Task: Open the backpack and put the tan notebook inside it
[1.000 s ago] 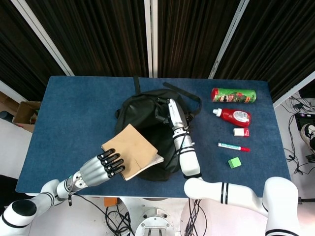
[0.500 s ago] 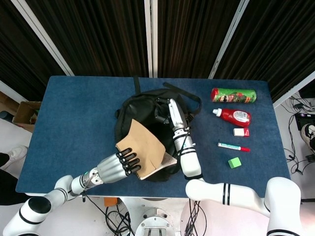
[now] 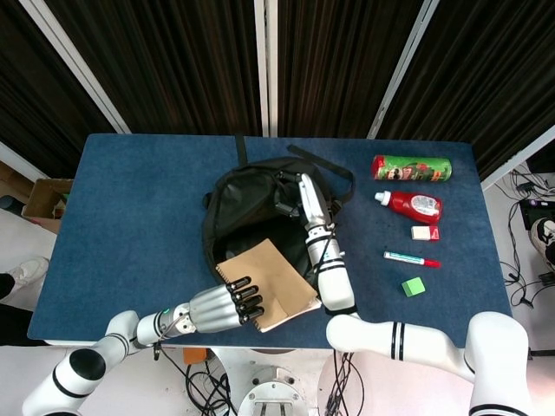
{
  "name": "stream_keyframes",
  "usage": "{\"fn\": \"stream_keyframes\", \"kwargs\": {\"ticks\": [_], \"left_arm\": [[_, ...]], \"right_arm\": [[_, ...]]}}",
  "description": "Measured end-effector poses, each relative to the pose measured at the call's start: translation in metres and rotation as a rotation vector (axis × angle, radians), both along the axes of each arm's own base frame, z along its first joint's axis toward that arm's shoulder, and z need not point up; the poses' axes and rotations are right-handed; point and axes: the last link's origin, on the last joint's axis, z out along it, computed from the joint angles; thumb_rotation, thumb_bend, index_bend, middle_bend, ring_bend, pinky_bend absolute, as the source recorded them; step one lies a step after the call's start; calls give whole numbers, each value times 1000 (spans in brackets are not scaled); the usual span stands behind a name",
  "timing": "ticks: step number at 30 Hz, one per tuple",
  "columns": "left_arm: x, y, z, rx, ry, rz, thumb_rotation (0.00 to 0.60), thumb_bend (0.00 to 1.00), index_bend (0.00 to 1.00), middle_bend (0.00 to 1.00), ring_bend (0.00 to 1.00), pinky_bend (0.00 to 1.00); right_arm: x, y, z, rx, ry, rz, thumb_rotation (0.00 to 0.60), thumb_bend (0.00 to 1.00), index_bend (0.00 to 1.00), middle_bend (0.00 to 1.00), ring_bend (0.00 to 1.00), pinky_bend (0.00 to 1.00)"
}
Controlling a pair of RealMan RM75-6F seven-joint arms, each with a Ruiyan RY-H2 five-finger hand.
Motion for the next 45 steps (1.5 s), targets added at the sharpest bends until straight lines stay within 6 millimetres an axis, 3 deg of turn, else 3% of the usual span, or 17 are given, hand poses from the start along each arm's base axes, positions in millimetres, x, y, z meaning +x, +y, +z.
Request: {"fn": "stream_keyframes", "kwargs": {"ticks": [8, 26, 35, 45], "left_arm": [[16, 21, -10, 36, 3, 72, 600, 324, 750, 717, 593, 627], [27, 63, -39, 100, 187, 225, 600, 331, 743, 709, 587, 643], [18, 91, -42, 151, 270, 385, 600, 343, 733, 715, 593, 662], [2, 100, -44, 202, 335, 495, 600, 342, 721, 707, 595, 670]], "right_arm": [[2, 5, -1, 23, -26, 8, 600, 631, 641, 526, 411, 233], [15, 22, 0, 60, -74, 55, 600, 633, 638, 524, 411, 233], [9, 25, 3, 63, -66, 50, 600, 633, 636, 523, 411, 233], [5, 30, 4, 77, -69, 51, 600, 633, 635, 520, 411, 233]]}}
